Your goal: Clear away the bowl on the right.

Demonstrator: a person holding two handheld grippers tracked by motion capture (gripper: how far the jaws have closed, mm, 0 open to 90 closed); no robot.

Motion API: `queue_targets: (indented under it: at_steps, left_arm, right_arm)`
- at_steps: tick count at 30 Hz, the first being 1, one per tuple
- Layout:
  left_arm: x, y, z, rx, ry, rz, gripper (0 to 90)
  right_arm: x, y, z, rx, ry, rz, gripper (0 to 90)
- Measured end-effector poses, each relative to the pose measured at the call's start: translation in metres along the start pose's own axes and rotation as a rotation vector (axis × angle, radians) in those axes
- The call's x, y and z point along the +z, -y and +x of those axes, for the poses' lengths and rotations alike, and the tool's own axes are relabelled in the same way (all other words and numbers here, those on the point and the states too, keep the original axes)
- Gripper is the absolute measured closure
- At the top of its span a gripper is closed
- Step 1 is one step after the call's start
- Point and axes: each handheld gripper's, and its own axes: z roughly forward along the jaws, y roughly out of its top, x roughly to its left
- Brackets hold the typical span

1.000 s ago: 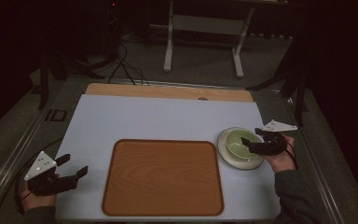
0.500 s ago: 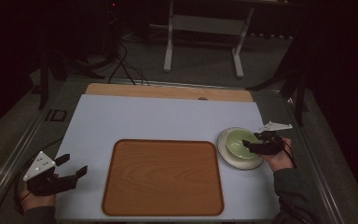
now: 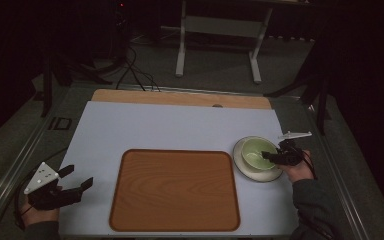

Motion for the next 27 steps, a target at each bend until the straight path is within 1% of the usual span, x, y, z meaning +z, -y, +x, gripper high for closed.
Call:
queue_targets:
  at_steps: [1, 3, 4, 5, 8, 10, 11, 12, 13, 14, 18, 19, 21, 25, 26, 27]
  left_arm:
    - [0.0000, 0.0000, 0.0000, 0.001, -0.001, 0.001, 19.9]
    - [-0.0001, -0.0001, -0.0002, 0.002, 0.000, 0.000, 19.9]
    - [0.0000, -0.0001, -0.0003, 0.001, 0.000, -0.002, 19.9]
    - [0.0000, -0.0002, -0.0003, 0.002, 0.000, -0.001, 19.9]
    - [-0.0001, -0.0002, -0.0003, 0.002, 0.000, -0.001, 20.0]
    - [-0.0003, -0.0002, -0.0003, 0.003, -0.001, -0.001, 20.0]
    - [-0.0003, -0.0002, -0.0003, 0.002, -0.002, -0.001, 20.0]
    - [-0.0003, -0.0002, -0.0003, 0.001, -0.003, -0.001, 20.0]
    - [-0.0003, -0.0002, -0.0003, 0.001, -0.003, -0.001, 20.0]
    - [-0.0003, -0.0002, -0.0003, 0.002, -0.003, -0.001, 20.2]
    - [-0.0009, -0.0003, -0.0002, 0.002, -0.004, -0.002, 20.2]
    - [-0.0009, -0.0002, 0.0000, 0.001, -0.005, -0.003, 20.2]
    - [-0.0010, 0.0000, 0.0001, -0.001, -0.005, -0.003, 20.2]
    - [-0.0011, 0.0000, 0.0002, -0.001, -0.007, -0.004, 20.2]
    - [-0.0011, 0.0000, 0.0002, -0.002, -0.007, -0.004, 20.2]
    - [-0.0011, 0.0000, 0.0002, -0.001, -0.007, -0.004, 20.2]
  right_arm:
    - [0.0010, 0.0007, -0.0011, 0.013, -0.002, 0.005, 59.4]
    - [0.0023, 0.0012, -0.0034, 0.049, -0.031, 0.012, 63.8]
    - [0.0023, 0.0012, -0.0034, 0.049, -0.031, 0.012, 63.8]
    - [0.0028, 0.0009, -0.0040, 0.055, -0.043, 0.024, 66.4]
    - [0.0032, 0.0007, -0.0045, 0.064, -0.048, 0.034, 67.9]
    - [0.0035, 0.0010, -0.0050, 0.075, -0.055, 0.043, 71.8]
    - [0.0038, 0.0011, -0.0052, 0.085, -0.073, 0.051, 74.2]
    - [0.0039, 0.0007, -0.0046, 0.088, -0.078, 0.056, 75.3]
    - [0.0039, 0.0007, -0.0046, 0.088, -0.078, 0.056, 75.3]
    - [0.0043, -0.0006, -0.0041, 0.091, -0.076, 0.065, 77.7]
    - [0.0045, -0.0025, -0.0032, 0.095, -0.072, 0.077, 81.7]
    - [0.0049, -0.0028, -0.0032, 0.099, -0.082, 0.075, 82.4]
    - [0.0046, -0.0028, -0.0029, 0.103, -0.083, 0.076, 82.5]
    - [0.0018, -0.0036, -0.0026, 0.095, -0.094, 0.066, 83.4]
    - [-0.0014, -0.0058, 0.0000, 0.074, -0.084, 0.063, 83.6]
    - [-0.0014, -0.0058, 0.0000, 0.074, -0.084, 0.063, 83.6]
